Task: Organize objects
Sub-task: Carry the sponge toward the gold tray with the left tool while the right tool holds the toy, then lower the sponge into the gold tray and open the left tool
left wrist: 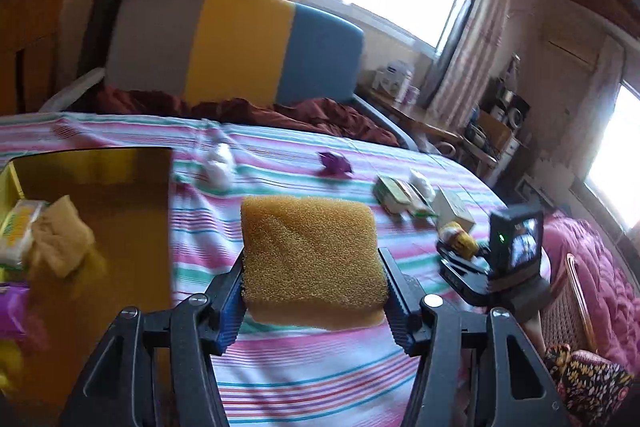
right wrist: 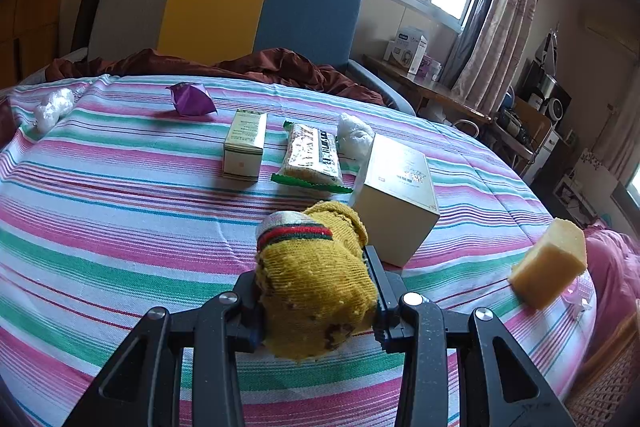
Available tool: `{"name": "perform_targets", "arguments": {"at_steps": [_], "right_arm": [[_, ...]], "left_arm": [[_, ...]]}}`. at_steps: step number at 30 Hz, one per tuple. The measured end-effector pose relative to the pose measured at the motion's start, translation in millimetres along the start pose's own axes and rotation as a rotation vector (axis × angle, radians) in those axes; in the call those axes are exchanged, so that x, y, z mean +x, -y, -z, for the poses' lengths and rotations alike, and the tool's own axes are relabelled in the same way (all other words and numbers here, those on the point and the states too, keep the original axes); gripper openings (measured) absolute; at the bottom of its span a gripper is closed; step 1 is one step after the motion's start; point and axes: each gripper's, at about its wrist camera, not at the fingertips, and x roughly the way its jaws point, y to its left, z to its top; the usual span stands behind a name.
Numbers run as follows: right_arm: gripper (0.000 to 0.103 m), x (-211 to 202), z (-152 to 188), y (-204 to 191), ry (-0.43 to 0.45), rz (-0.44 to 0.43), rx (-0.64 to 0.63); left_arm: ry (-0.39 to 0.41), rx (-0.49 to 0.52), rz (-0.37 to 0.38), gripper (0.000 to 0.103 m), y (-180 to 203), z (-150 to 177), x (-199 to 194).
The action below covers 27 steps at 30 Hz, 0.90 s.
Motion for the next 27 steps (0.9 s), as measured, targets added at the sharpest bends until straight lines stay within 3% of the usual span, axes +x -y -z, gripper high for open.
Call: {"name": "perform_targets", "arguments": {"at_steps": [12, 19, 27], "right_arm": [[0.041, 0, 0, -3, 0.001, 0.006, -0.016], [0.041, -3, 0, -8, 0.015, 0.010, -0.039], [0.041, -7, 1, -19, 0.028, 0.015, -0.096]], "left_arm": [[-0.004, -0.115, -0.117, 0.060, -65, -5, -15], [-0.129, -0.196, -0.151, 0.060, -112, -11, -1], [-0.163, -0.249, -0.200, 0.060, -145, -12, 2]]}}
